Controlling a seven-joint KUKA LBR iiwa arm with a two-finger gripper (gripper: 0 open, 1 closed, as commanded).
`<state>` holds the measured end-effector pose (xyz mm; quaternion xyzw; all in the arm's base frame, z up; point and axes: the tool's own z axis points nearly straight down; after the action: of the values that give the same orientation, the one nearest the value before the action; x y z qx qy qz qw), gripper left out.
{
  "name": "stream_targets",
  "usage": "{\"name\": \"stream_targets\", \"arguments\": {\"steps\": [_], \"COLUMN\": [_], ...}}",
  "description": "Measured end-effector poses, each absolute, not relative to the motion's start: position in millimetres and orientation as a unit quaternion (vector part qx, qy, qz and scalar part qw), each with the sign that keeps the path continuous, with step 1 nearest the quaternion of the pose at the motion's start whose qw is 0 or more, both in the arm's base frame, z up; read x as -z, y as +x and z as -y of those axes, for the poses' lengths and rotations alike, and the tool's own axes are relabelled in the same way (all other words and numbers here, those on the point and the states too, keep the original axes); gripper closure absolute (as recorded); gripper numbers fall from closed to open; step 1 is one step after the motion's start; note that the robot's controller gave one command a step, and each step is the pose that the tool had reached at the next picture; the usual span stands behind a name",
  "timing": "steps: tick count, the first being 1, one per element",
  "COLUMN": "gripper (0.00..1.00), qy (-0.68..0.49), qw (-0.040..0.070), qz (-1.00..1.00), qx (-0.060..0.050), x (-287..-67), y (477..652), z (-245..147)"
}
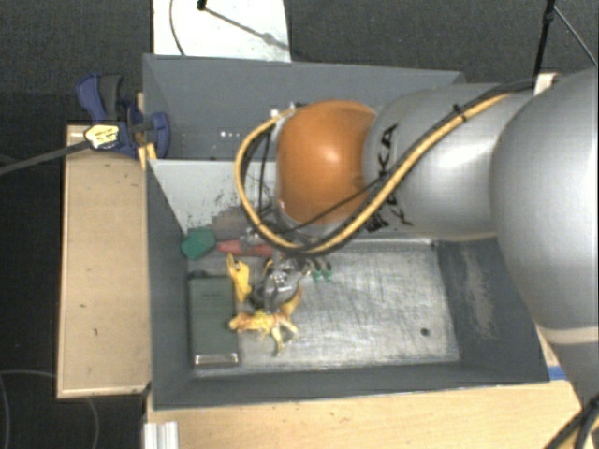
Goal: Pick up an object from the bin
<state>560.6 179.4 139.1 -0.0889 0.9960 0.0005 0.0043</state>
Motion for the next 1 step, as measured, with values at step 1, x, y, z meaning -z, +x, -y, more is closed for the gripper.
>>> {"name": "stream_targets", "arguments": {"steps": [1], "gripper": [0.00], "qy": [-0.140], "qw": [-0.001], "qz": [-0.990], "qx": [0.000], "x": [-104.6], "y": [566.7], "z": [-176.0]}}
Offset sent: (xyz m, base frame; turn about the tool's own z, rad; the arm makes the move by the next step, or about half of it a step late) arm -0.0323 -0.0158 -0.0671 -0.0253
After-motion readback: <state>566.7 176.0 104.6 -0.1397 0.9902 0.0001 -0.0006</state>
